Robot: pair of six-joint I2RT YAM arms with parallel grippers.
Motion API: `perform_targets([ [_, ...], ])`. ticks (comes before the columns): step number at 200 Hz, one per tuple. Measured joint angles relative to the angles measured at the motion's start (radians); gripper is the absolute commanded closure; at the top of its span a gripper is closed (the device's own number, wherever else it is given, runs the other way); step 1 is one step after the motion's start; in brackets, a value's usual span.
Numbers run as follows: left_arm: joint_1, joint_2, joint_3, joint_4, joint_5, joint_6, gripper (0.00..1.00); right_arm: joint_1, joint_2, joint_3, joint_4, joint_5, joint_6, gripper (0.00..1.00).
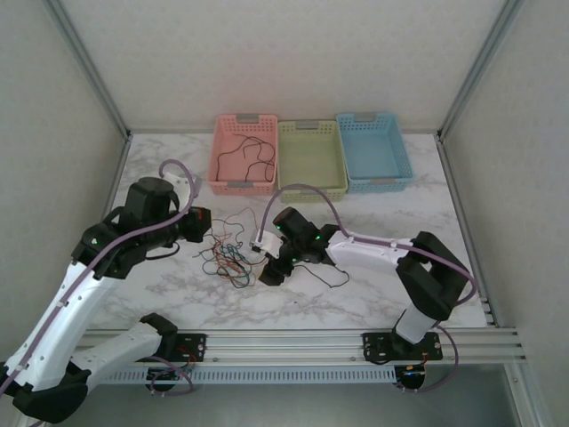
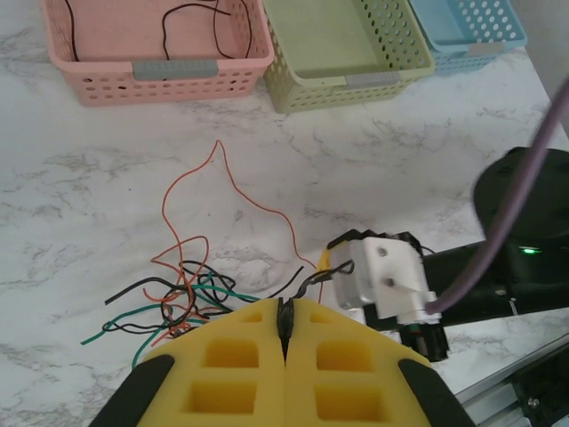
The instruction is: Untangle the cables
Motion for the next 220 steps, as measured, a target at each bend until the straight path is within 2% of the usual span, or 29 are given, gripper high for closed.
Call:
perform_targets([
  [15, 0.0, -0.007, 0.0, 0.0, 0.0, 0.0, 1.0, 0.002, 0.03, 0.026, -0.022, 0.012, -0.02, 0.33],
  [47, 0.0, -0.011, 0.0, 0.0, -0.001, 0.0, 1.0, 0.005, 0.037, 0.037, -0.025, 0.026, -0.044, 0.44],
  [98, 0.0, -0.029, -0.019, 0.0, -0.001, -0.004, 1.0, 0.005, 0.037, 0.039, -0.023, 0.014, -0.042, 0.66],
  [117, 0.0, -0.034, -0.027, 0.0, -0.001, -0.005, 1.0, 0.006, 0.037, 0.039, -0.017, 0.009, -0.037, 0.66],
  [134, 0.0, -0.037, -0.032, 0.0, -0.001, -0.008, 1.0, 0.008, 0.038, 0.039, -0.016, 0.0, -0.039, 0.53],
  [161, 0.0, -0.037, -0.032, 0.001, -0.001, -0.012, 1.0, 0.017, 0.048, 0.042, -0.017, -0.002, -0.037, 0.54],
  [185, 0.0, -0.04, -0.037, 0.002, -0.001, -0.012, 1.0, 0.021, 0.063, 0.051, -0.016, -0.002, -0.037, 0.66],
  [220, 0.0, -0.044, -0.042, 0.004, -0.001, -0.012, 1.0, 0.021, 0.064, 0.051, -0.004, -0.002, -0.032, 0.93],
])
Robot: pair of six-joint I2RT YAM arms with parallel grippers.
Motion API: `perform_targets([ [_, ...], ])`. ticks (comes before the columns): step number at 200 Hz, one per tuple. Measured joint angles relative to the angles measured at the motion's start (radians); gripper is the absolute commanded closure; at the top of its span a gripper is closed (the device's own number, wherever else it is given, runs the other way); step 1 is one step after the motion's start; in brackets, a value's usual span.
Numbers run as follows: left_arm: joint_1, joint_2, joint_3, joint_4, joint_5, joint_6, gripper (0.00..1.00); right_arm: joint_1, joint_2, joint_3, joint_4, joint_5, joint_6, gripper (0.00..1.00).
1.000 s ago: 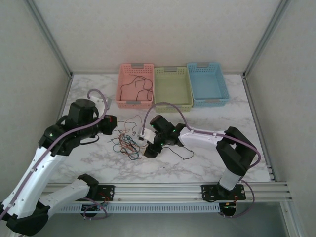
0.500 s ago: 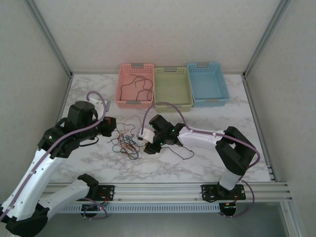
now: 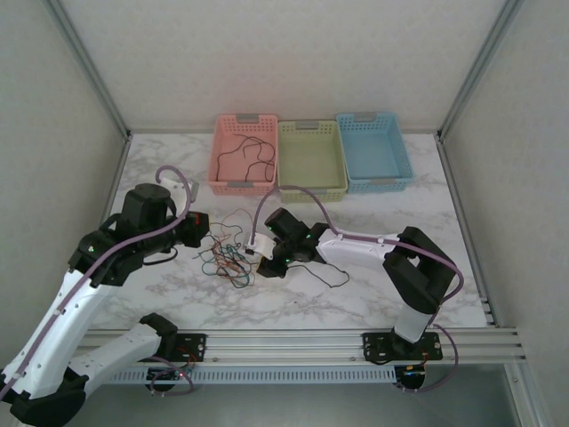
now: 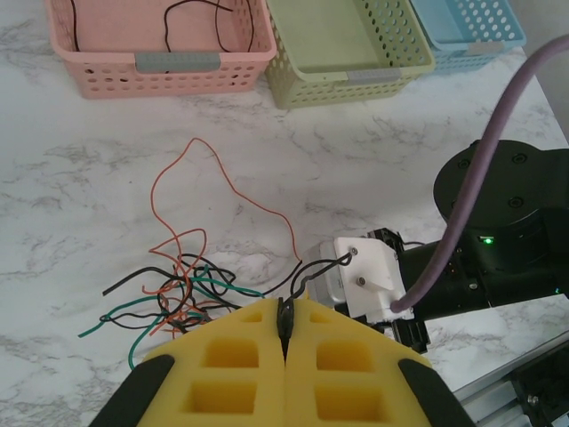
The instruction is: Untangle the cables
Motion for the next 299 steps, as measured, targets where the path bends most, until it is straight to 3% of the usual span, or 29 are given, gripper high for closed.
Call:
perform_targets([
  [8, 0.0, 0.0, 0.0, 0.0, 0.0, 0.0, 1.0, 0.0, 0.0, 0.0, 0.003, 0.0, 0.004, 1.0],
  [49, 0.0, -0.005, -0.002, 0.0, -0.005, 0.0, 1.0, 0.0, -0.018, 0.0, 0.006, 0.033, 0.019, 1.0],
  [83, 0.0, -0.014, -0.003, 0.0, -0.034, -0.003, 1.0, -0.027, -0.129, -0.014, 0.027, 0.098, 0.097, 1.0],
  [126, 0.0, -0.031, -0.003, -0.013, -0.119, -0.011, 1.0, -0.181, -0.321, -0.031, 0.063, 0.175, 0.28, 1.0],
  [174, 0.0, -0.071, -0.002, -0.063, -0.304, -0.026, 1.0, -0.358, -0.523, -0.066, 0.046, 0.23, 0.433, 1.0],
  [247, 0.001, -0.117, 0.089, -0.177, -0.584, -0.004, 1.0, -0.63, -0.643, -0.107, -0.059, 0.308, 0.576, 1.0],
  [299, 0.001, -0.163, 0.187, -0.227, -0.7, 0.024, 1.0, -0.714, -0.653, -0.156, -0.121, 0.349, 0.619, 1.0],
])
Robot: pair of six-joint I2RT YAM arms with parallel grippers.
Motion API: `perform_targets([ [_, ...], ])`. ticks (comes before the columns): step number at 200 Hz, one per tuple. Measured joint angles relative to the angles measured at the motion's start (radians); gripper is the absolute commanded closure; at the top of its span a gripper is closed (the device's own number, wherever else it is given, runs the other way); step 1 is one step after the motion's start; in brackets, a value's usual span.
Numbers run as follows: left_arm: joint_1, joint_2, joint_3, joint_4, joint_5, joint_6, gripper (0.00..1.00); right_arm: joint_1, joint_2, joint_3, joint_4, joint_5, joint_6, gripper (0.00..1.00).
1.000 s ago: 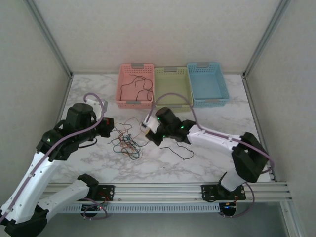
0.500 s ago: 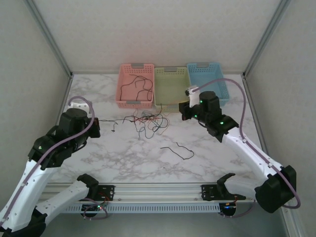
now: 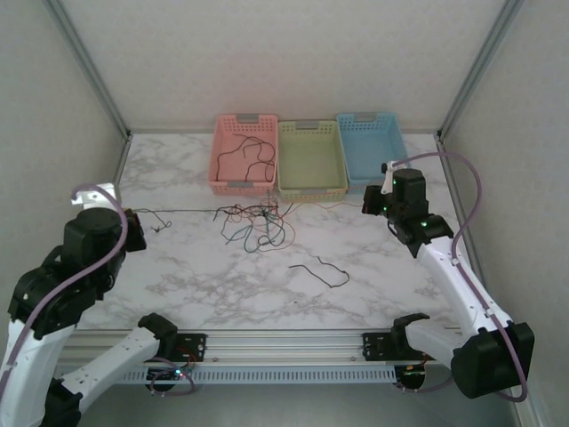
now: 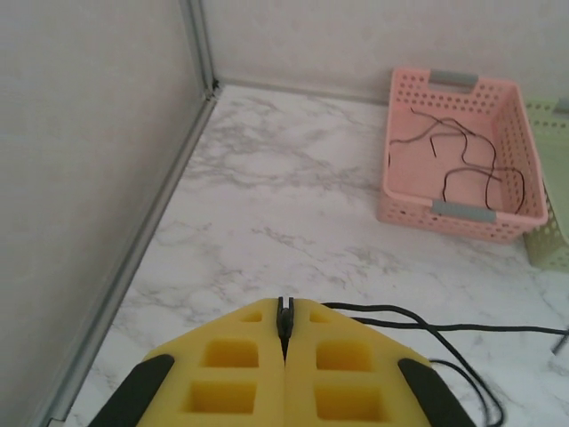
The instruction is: Untangle the cables
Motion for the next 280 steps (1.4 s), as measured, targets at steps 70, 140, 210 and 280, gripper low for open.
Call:
perform_targets([
  [70, 0.0, -0.014, 0.079, -0.058, -0.087, 0.028, 1.0, -0.066, -0.002, -0.042, -0.059, 0.088, 0.027, 1.0],
  [140, 0.001, -0.019, 0.102, -0.06, -0.091, 0.045, 1.0, -0.109, 0.0, -0.069, -0.079, 0.104, 0.036, 1.0],
  [210, 0.004, 0.021, -0.036, -0.028, 0.021, 0.044, 1.0, -0.109, -0.035, 0.071, -0.103, 0.016, 0.032, 1.0],
  [280, 0.004, 0.065, -0.163, 0.06, 0.216, 0.012, 1.0, -0.109, -0.042, 0.1, -0.136, -0.132, 0.082, 1.0],
])
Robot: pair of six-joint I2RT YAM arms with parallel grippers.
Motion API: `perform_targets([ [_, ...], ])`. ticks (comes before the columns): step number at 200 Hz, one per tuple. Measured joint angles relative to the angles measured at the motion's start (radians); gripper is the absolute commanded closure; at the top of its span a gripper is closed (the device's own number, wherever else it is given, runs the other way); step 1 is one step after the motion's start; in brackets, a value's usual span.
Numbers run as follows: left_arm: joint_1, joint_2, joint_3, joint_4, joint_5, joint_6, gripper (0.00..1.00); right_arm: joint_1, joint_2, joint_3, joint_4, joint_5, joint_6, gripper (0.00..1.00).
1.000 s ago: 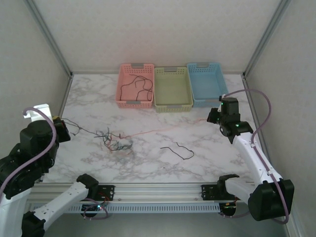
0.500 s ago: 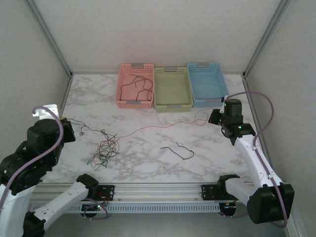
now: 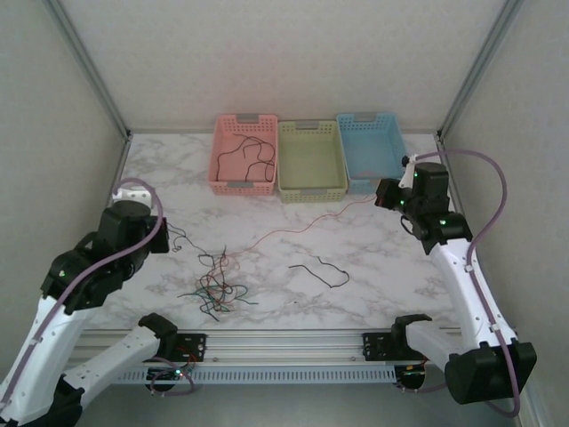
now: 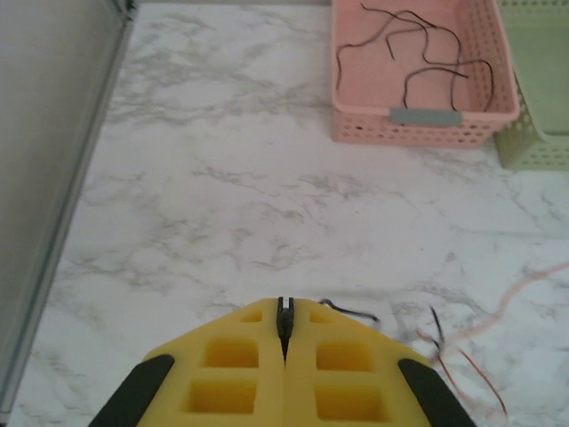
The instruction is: Untangle the cables
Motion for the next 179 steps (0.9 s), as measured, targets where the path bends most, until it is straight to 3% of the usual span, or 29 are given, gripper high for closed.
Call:
perform_targets([
  [10, 0.0, 0.011, -0.016, 0.016, 0.02, -0.006, 1.0, 0.0, 0.002, -0.027, -0.011, 0.0, 0.0, 0.9],
  [27, 0.0, 0.027, -0.038, 0.044, 0.053, -0.013, 1.0, 0.0, 0.016, -0.074, -0.037, 0.0, 0.003, 0.58],
  [37, 0.0, 0.036, -0.047, 0.06, 0.064, -0.014, 1.0, 0.0, 0.032, -0.099, -0.051, -0.001, 0.011, 0.5],
  [82, 0.0, 0.068, -0.053, 0.098, 0.093, -0.013, 1.0, 0.038, 0.056, -0.125, -0.097, -0.026, 0.014, 0.45],
  [118, 0.0, 0.068, -0.053, 0.104, 0.105, -0.012, 1.0, 0.249, 0.114, -0.073, -0.065, -0.07, -0.01, 0.47],
  [148, 0.0, 0.066, -0.046, 0.102, 0.118, -0.009, 1.0, 0.457, 0.296, -0.009, 0.037, -0.157, -0.086, 0.47],
  [179, 0.0, 0.061, -0.016, 0.1, 0.123, -0.005, 1.0, 0.573, 0.489, 0.044, 0.101, -0.303, -0.187, 0.45],
])
